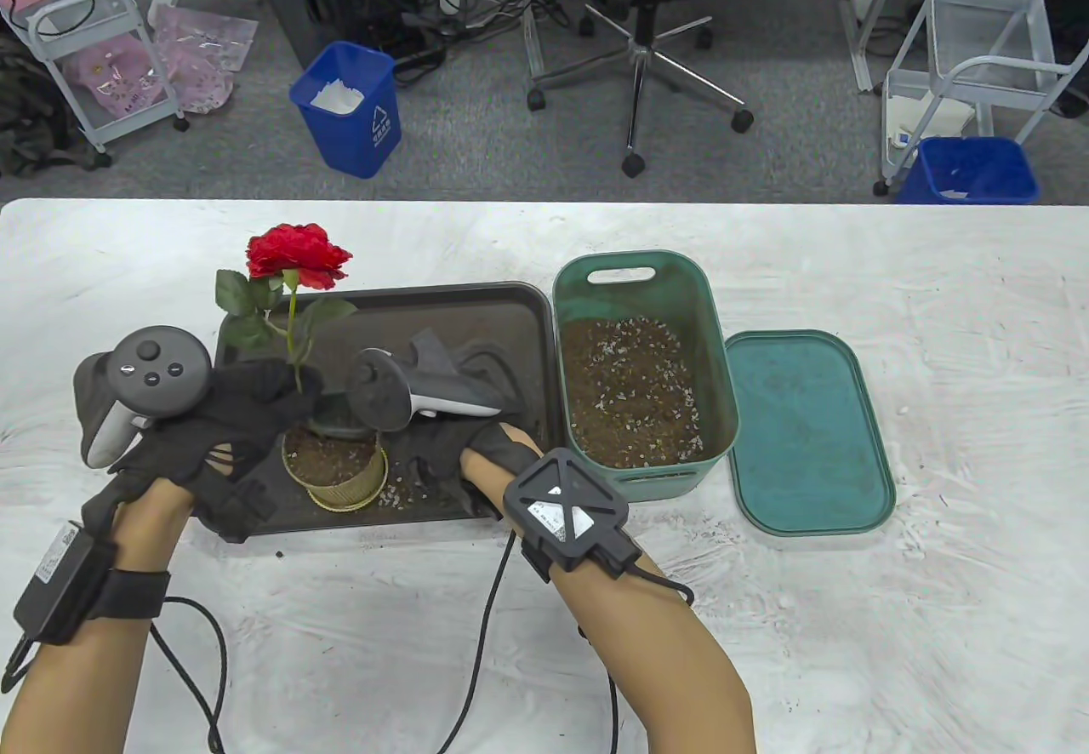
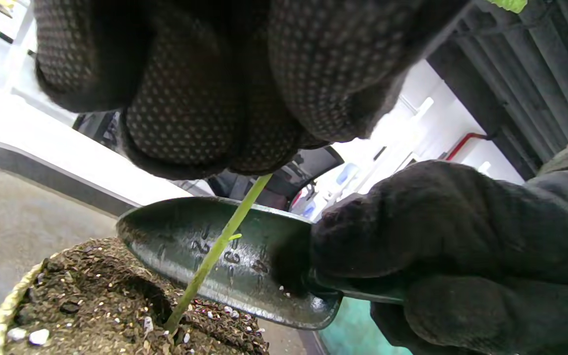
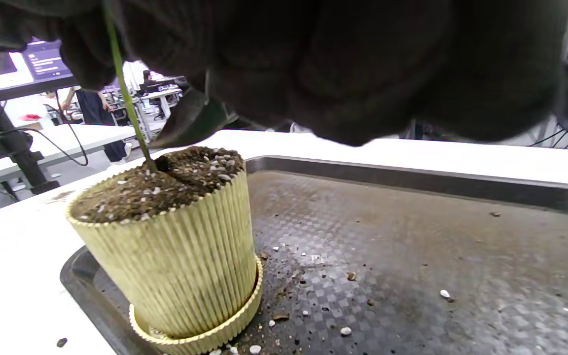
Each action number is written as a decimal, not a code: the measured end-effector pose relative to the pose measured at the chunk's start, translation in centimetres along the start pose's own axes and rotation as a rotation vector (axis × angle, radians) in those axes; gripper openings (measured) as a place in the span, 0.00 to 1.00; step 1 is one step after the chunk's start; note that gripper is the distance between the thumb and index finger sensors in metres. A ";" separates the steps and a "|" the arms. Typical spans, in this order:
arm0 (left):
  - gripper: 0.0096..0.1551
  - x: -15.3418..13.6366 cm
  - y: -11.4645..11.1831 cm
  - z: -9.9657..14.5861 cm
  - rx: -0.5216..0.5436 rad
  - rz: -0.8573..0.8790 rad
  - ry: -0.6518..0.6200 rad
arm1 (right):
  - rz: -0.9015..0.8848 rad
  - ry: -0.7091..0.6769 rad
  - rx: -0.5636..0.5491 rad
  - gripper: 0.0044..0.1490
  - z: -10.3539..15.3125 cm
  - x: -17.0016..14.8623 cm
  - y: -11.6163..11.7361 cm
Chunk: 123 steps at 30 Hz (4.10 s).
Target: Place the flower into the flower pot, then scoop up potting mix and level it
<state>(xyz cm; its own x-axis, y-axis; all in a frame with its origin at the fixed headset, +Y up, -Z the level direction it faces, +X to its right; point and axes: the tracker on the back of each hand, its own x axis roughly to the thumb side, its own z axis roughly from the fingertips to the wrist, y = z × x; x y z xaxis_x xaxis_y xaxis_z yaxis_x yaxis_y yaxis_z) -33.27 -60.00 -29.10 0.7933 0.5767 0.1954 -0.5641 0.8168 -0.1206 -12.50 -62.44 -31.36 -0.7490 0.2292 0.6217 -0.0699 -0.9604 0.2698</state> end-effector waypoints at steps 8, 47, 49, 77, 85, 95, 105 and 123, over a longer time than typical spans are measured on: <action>0.22 -0.3 0.0 -0.2 0.010 0.012 0.010 | -0.067 0.075 0.276 0.31 -2.6 -1.0 0.5; 0.22 -1.1 -0.2 -3.1 0.060 0.052 0.229 | 0.014 0.205 0.036 0.30 1.3 5.6 2.4; 0.22 -1.1 -0.1 -3.1 0.057 0.043 0.226 | -0.006 0.234 0.074 0.30 1.0 5.9 2.7; 0.22 -1.2 -0.2 -2.3 0.096 0.030 0.234 | 0.026 0.169 0.066 0.30 1.7 5.5 3.2; 0.22 -1.8 -0.2 -2.1 0.108 0.065 0.249 | 0.018 0.182 0.073 0.30 3.2 3.5 2.2; 0.22 -2.1 -0.3 -2.1 0.116 0.085 0.260 | -0.166 0.284 -0.037 0.30 4.6 0.7 1.0; 0.22 -1.8 -0.1 -1.3 0.095 0.065 0.213 | -0.190 0.329 0.079 0.30 1.5 1.9 2.8; 0.20 -1.7 0.1 0.0 -0.006 0.105 0.039 | -0.100 0.016 0.146 0.31 -3.1 -0.6 0.8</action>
<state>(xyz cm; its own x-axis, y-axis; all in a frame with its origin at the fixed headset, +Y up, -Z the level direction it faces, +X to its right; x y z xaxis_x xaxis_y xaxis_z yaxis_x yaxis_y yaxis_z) -34.65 -60.94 -29.43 0.7384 0.6589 0.1436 -0.6431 0.7521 -0.1438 -14.11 -63.83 -33.83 -0.7538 0.3185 0.5748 -0.0490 -0.8995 0.4342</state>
